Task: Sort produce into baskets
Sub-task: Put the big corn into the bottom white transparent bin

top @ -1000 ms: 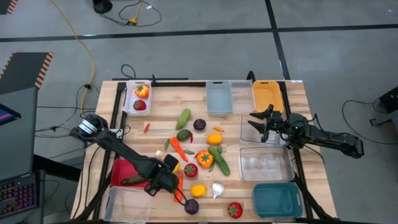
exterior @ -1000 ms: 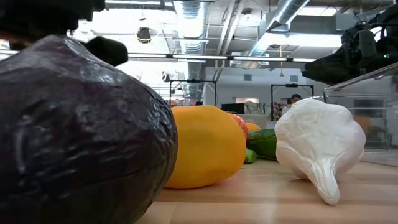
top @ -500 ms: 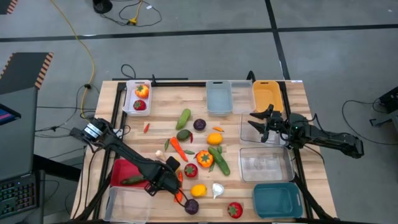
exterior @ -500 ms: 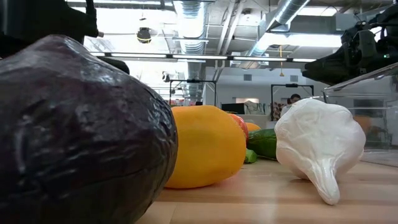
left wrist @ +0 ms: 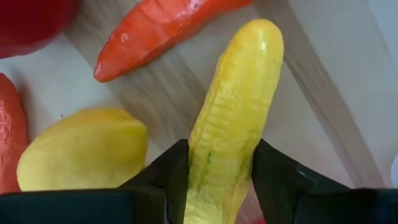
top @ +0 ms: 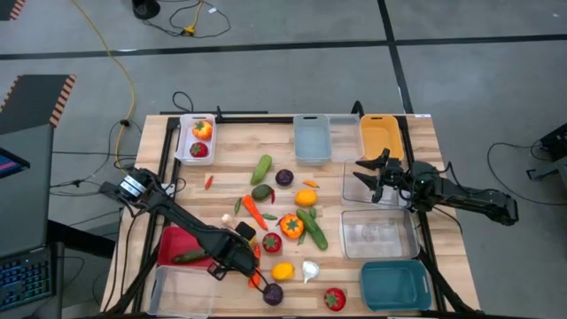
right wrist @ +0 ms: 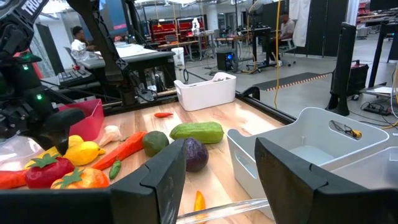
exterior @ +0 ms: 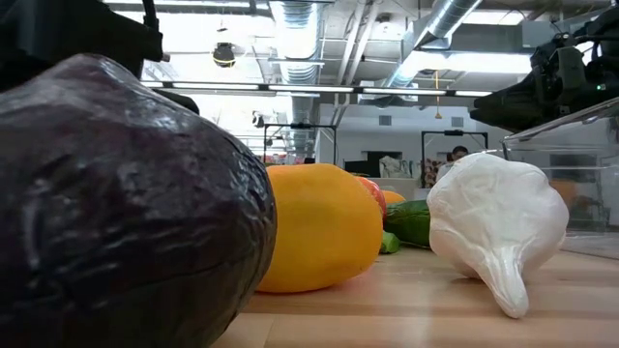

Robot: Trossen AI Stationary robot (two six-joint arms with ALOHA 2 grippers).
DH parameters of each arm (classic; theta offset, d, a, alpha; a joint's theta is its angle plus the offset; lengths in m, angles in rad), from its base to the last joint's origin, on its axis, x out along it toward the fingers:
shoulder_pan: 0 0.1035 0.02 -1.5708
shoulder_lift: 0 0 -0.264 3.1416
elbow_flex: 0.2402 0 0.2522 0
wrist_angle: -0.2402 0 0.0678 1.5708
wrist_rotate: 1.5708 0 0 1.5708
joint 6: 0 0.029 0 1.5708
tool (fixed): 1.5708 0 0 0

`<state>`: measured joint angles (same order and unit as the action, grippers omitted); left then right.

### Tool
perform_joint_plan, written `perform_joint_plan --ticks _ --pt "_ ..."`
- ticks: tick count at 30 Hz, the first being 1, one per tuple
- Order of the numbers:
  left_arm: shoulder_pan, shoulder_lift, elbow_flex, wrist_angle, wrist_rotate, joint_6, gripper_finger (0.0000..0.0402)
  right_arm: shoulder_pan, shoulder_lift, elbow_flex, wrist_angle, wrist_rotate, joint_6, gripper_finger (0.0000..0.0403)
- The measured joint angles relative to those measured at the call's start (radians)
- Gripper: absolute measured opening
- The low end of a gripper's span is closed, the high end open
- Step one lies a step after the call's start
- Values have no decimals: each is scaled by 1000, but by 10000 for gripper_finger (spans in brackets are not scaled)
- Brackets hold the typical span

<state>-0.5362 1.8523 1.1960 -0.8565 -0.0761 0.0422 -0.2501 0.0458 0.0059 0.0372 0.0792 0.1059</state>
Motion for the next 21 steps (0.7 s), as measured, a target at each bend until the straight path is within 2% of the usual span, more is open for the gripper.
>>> perform_joint_plan --ticks 5,11,14,21 --pt "3 1 80 -28 0 -35 138 0 0 0 0 0 0 218" --pt "4 1 257 -176 1 -111 138 0 0 0 0 0 0 218" --pt "3 0 356 -269 21 -204 139 0 0 0 0 0 0 218" --pt "-33 0 513 -445 175 -501 139 0 0 0 0 0 0 218"
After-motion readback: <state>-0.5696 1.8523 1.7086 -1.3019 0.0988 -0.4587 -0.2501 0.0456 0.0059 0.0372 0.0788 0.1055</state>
